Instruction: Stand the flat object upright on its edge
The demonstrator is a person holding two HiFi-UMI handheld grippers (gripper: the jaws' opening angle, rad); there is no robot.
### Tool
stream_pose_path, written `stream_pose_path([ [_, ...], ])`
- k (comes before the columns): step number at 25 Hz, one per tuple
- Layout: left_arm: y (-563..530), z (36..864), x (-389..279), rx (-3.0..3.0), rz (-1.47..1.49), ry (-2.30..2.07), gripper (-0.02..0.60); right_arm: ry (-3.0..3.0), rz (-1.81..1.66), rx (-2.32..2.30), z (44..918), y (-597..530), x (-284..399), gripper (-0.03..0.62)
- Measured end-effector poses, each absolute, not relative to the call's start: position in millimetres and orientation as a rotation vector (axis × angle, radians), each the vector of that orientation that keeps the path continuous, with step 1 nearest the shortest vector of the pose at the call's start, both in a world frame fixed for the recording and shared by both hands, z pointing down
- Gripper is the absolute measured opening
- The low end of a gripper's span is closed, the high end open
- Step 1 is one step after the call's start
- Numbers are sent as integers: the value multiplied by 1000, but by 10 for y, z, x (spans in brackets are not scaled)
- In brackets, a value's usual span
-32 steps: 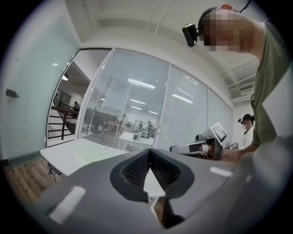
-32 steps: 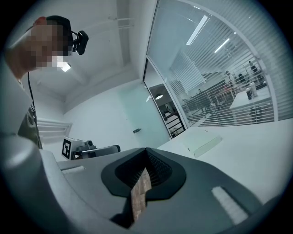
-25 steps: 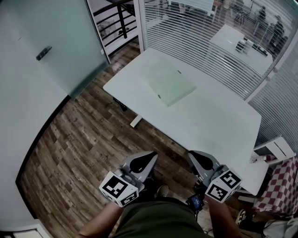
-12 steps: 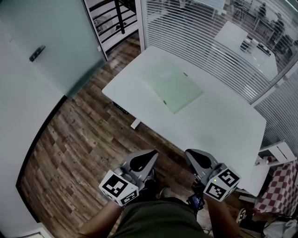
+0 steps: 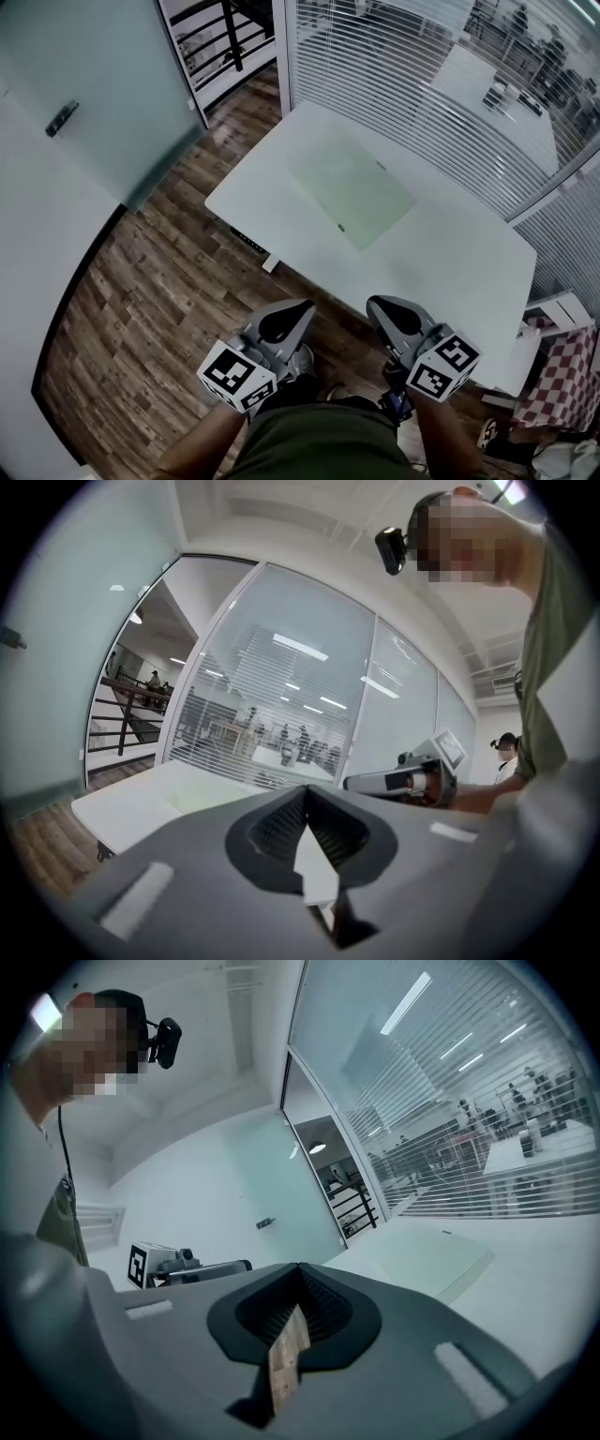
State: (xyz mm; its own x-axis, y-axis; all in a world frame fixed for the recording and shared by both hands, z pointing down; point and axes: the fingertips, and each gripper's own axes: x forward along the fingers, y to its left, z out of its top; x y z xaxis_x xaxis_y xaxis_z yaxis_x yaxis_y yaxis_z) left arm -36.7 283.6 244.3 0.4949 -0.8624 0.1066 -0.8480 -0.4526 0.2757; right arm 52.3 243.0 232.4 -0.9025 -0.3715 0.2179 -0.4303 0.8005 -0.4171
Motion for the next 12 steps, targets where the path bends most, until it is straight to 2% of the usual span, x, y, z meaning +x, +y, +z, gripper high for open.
stream_pose_path([
  [12, 2490, 2414, -712, 2461, -90, -1427, 0, -2854, 673, 673, 2241, 2100, 232, 11],
])
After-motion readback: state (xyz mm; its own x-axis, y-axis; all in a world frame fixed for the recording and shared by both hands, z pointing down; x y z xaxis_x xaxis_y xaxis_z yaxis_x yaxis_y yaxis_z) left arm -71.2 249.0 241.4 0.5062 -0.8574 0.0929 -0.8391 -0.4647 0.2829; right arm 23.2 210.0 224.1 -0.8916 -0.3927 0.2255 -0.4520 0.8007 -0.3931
